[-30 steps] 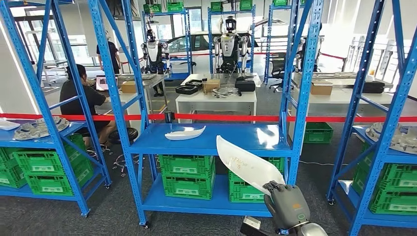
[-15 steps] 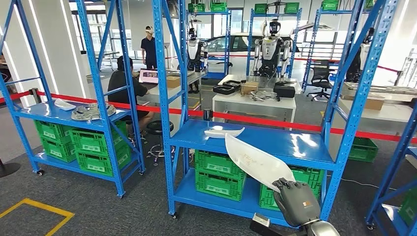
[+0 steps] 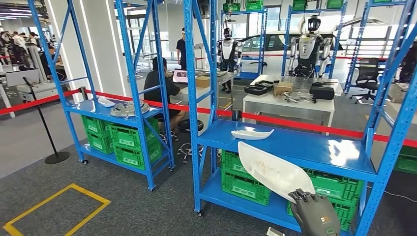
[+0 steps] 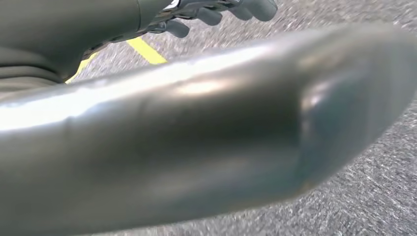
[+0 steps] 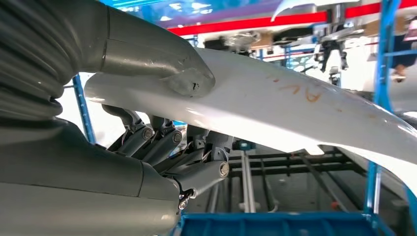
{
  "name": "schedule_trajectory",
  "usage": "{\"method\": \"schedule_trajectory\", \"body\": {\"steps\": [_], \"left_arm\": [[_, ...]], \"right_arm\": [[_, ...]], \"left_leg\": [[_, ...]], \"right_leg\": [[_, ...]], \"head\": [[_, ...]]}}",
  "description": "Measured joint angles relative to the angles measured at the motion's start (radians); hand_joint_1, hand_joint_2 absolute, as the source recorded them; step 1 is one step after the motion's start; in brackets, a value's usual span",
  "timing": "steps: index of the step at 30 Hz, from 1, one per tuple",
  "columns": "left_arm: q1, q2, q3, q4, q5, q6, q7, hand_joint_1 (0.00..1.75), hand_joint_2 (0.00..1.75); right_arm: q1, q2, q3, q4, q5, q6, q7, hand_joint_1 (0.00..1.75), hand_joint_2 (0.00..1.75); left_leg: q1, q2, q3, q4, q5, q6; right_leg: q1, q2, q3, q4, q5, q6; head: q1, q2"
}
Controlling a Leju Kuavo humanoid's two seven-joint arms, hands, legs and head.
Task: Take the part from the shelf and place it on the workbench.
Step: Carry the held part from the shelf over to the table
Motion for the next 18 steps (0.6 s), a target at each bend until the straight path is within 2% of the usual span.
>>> {"method": "schedule_trajectory", "body": {"steps": [1,2,3,5,6,7,9,10,11,12,14,15,16,17,18], "left_arm": [[0.0,0.002,-0.007,0.0,-0.007,-0.003,-0.008,0.0,0.0],[-0.001,0.005,-0.013,0.0,-0.012,-0.006,-0.013,0.0,0.0],[-0.002,0.009,-0.02,-0.001,-0.017,-0.008,-0.017,0.0,0.0],[-0.009,0.016,-0.029,-0.003,-0.015,-0.011,-0.019,0.0,0.0],[-0.013,0.018,-0.031,-0.004,-0.01,-0.012,-0.019,0.0,0.0],[-0.017,0.019,-0.032,-0.005,-0.006,-0.014,-0.017,0.0,0.0],[-0.02,0.02,-0.034,-0.005,-0.008,-0.016,-0.013,0.0,0.0],[-0.019,0.02,-0.036,-0.006,-0.013,-0.015,-0.012,0.0,0.0],[-0.018,0.02,-0.038,-0.006,-0.017,-0.013,-0.012,0.0,0.0],[-0.018,0.02,-0.04,-0.006,-0.02,-0.007,-0.012,0.0,0.0],[-0.018,0.019,-0.043,-0.006,-0.024,0.004,-0.017,0.0,0.0],[-0.018,0.019,-0.043,-0.006,-0.025,0.009,-0.019,0.0,0.0],[-0.017,0.02,-0.043,-0.006,-0.026,0.011,-0.021,0.0,0.0],[-0.015,0.02,-0.043,-0.006,-0.027,0.012,-0.022,0.0,0.0],[-0.014,0.02,-0.043,-0.006,-0.027,0.014,-0.024,0.0,0.0]], "right_arm": [[0.017,-0.013,-0.005,-0.01,-0.005,-0.005,0.004,1.75,1.75],[0.035,-0.025,-0.013,-0.021,-0.011,-0.011,0.009,1.75,1.75],[0.052,-0.038,-0.022,-0.033,-0.016,-0.017,0.013,1.75,1.75],[0.079,-0.056,-0.043,-0.061,-0.017,-0.025,0.019,1.75,1.75],[0.086,-0.059,-0.051,-0.074,-0.009,-0.024,0.02,1.75,1.75],[0.09,-0.058,-0.057,-0.085,0.005,-0.017,0.021,1.75,1.75],[0.093,-0.047,-0.059,-0.097,0.035,0.0,0.022,1.75,1.75],[0.094,-0.04,-0.059,-0.1,0.045,0.007,0.022,1.75,1.75],[0.095,-0.034,-0.059,-0.102,0.05,0.011,0.023,1.75,1.75],[0.097,-0.029,-0.06,-0.104,0.053,0.014,0.025,1.75,1.75],[0.108,-0.025,-0.065,-0.106,0.056,0.017,0.026,1.75,1.75],[0.115,-0.023,-0.068,-0.106,0.058,0.018,0.026,1.75,1.75],[0.122,-0.021,-0.071,-0.106,0.059,0.019,0.024,1.75,1.75],[0.128,-0.019,-0.073,-0.106,0.06,0.019,0.023,1.75,1.75],[0.132,-0.017,-0.075,-0.106,0.06,0.019,0.022,1.75,1.75]], "left_leg": [[0.003,0.004,-0.011,0.03,-0.007,-0.003],[0.006,0.008,-0.002,0.021,0.005,-0.005],[0.008,0.016,0.027,-0.029,0.032,-0.006],[0.006,0.063,0.108,-0.174,0.085,-0.002],[0.002,0.082,0.135,-0.226,0.098,0.003],[-0.001,0.095,0.146,-0.253,0.101,0.01],[-0.006,0.078,0.142,-0.261,0.103,0.024],[-0.005,0.067,0.145,-0.264,0.107,0.03],[-0.004,0.055,0.147,-0.268,0.113,0.037],[-0.002,0.043,0.148,-0.271,0.119,0.044],[0.0,0.014,0.147,-0.272,0.126,0.052],[-0.001,-0.002,0.144,-0.271,0.127,0.053],[-0.003,-0.019,0.142,-0.269,0.127,0.054],[-0.004,-0.035,0.141,-0.266,0.128,0.054],[-0.004,-0.051,0.14,-0.263,0.128,0.053]], "right_leg": [[0.0,-0.013,0.0,0.0,0.0,0.0],[0.0,-0.027,0.0,0.0,-0.001,0.001],[0.0,-0.04,0.0,0.001,-0.002,0.002],[0.002,-0.062,0.002,0.006,-0.005,0.009],[0.004,-0.071,0.002,0.008,-0.006,0.014],[0.006,-0.079,0.003,0.009,-0.007,0.02],[0.005,-0.097,0.007,0.007,-0.007,0.032],[0.002,-0.097,0.008,0.008,-0.01,0.039],[-0.001,-0.08,0.003,0.021,-0.02,0.045],[-0.003,-0.052,-0.01,0.055,-0.043,0.049],[-0.006,0.012,-0.067,0.183,-0.109,0.053],[-0.005,0.026,-0.098,0.249,-0.135,0.053],[-0.005,0.032,-0.118,0.29,-0.143,0.051],[-0.005,0.034,-0.121,0.29,-0.132,0.049],[-0.004,0.039,-0.103,0.249,-0.103,0.046]], "head": [[0.0,0.0],[0.0,0.0],[0.0,0.0],[0.0,0.0],[0.0,0.0],[0.0,0.0],[0.001,0.0],[0.001,0.0],[0.001,0.0],[0.002,0.0],[0.004,0.0],[0.004,0.0],[0.005,0.0],[0.005,0.0],[0.005,0.0]]}}
